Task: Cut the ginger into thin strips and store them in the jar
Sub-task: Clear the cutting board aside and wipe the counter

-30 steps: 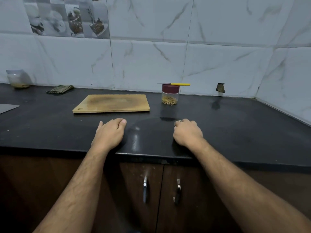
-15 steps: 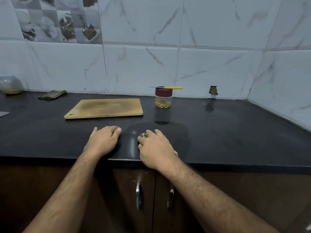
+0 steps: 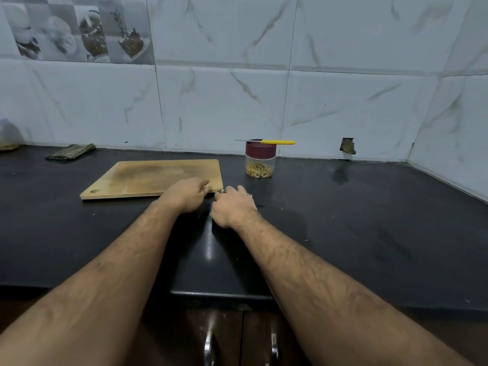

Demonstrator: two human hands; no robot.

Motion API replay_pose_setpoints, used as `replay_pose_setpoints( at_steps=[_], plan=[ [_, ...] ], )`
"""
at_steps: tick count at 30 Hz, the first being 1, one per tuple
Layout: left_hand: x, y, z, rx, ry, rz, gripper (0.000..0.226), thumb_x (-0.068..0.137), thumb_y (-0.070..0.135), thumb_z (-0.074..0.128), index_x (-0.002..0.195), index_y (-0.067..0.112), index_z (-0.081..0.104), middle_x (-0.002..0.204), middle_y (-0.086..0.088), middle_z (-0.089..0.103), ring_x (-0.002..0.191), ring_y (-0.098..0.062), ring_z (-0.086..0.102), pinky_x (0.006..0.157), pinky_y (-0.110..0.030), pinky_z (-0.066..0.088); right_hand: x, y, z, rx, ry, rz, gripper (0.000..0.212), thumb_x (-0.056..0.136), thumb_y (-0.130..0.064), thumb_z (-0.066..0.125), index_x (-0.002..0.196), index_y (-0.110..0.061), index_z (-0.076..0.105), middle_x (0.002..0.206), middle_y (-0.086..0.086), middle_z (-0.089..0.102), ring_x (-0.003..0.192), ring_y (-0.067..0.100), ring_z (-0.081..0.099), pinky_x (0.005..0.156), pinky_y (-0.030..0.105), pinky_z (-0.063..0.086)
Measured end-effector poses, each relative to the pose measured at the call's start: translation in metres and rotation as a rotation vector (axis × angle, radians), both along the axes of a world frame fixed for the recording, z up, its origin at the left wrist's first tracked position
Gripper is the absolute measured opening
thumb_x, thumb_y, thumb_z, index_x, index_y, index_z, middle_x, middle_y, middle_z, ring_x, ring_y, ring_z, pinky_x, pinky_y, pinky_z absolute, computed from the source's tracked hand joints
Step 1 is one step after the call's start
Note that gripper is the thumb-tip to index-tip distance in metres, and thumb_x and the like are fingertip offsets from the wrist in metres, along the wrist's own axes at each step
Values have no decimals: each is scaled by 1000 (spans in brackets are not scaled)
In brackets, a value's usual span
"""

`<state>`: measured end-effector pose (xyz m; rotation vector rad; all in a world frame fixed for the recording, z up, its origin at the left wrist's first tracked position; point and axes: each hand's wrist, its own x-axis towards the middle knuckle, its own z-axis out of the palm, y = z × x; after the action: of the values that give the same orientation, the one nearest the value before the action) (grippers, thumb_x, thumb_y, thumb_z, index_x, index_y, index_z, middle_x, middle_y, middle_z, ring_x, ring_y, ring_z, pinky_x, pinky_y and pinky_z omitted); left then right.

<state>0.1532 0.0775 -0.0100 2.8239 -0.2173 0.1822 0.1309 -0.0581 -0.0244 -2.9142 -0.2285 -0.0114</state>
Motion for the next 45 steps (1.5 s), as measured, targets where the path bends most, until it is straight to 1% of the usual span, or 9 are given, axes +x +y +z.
replay_pose_setpoints(
  at_steps=[5, 12, 19, 25, 29, 34, 37, 41, 45],
  plan=[
    [27, -6, -2, 99, 87, 66, 36, 102, 19, 40, 134, 16, 56, 137, -10, 58, 126, -29, 52, 102, -32, 42, 22, -4, 1, -30, -29, -28, 49, 94, -28, 41, 140, -13, 50, 142, 8, 42, 134, 33, 30, 114, 49, 25],
    [39, -14, -8, 132, 92, 146, 38, 99, 17, 39, 134, 13, 53, 135, -13, 57, 123, -31, 53, 99, -33, 44, 46, -11, 0, -31, -23, -21, 53, 92, -25, 35, 142, -16, 48, 149, 6, 39, 141, 31, 24, 116, 52, 24],
    [36, -7, -12, 90, 63, 144, 38, 103, 20, 38, 138, 15, 52, 141, -13, 54, 129, -31, 49, 104, -31, 39, 64, -50, 7, -63, -47, -92, 52, 94, -27, 35, 143, -16, 48, 149, 10, 40, 136, 32, 33, 111, 48, 33],
    [31, -7, -2, 100, 109, 104, 38, 105, 22, 38, 139, 15, 53, 144, -10, 52, 133, -30, 46, 107, -30, 36, 51, -120, 9, -72, -30, -305, 49, 94, -26, 39, 140, -16, 50, 144, 11, 46, 130, 35, 41, 107, 46, 39],
    [29, -8, 2, 65, 130, 93, 37, 105, 21, 38, 137, 12, 55, 143, -11, 53, 132, -29, 46, 106, -30, 36, 32, -117, 14, 76, -96, -402, 30, 90, -13, 51, 117, -13, 65, 121, 11, 63, 112, 33, 57, 93, 43, 52],
    [30, -10, -3, 46, 93, 118, 36, 105, 23, 38, 134, 12, 55, 139, -13, 55, 128, -30, 50, 104, -31, 40, 36, -58, 21, 275, -270, -190, 31, 87, -6, 52, 115, -16, 62, 119, 8, 60, 109, 30, 59, 92, 39, 53],
    [35, -9, -10, 33, 48, 137, 34, 104, 23, 39, 131, 13, 58, 136, -13, 58, 125, -31, 52, 101, -31, 42, 52, -33, 14, 204, -250, -90, 30, 88, -4, 55, 113, -13, 69, 116, 8, 63, 107, 28, 61, 92, 38, 54],
    [40, -9, -14, 27, 47, 158, 33, 104, 25, 39, 130, 15, 58, 134, -12, 59, 124, -30, 53, 101, -33, 43, 76, -42, 12, 200, -174, -133, 30, 88, -4, 54, 110, -12, 72, 109, 9, 71, 99, 28, 66, 87, 37, 57],
    [41, -11, -14, 19, 34, 173, 33, 104, 26, 40, 129, 15, 58, 134, -13, 59, 124, -31, 52, 99, -34, 43, 81, -83, 9, 228, -195, -229, 27, 89, -11, 55, 111, -8, 70, 111, 11, 70, 105, 31, 65, 89, 36, 55]
  ],
)
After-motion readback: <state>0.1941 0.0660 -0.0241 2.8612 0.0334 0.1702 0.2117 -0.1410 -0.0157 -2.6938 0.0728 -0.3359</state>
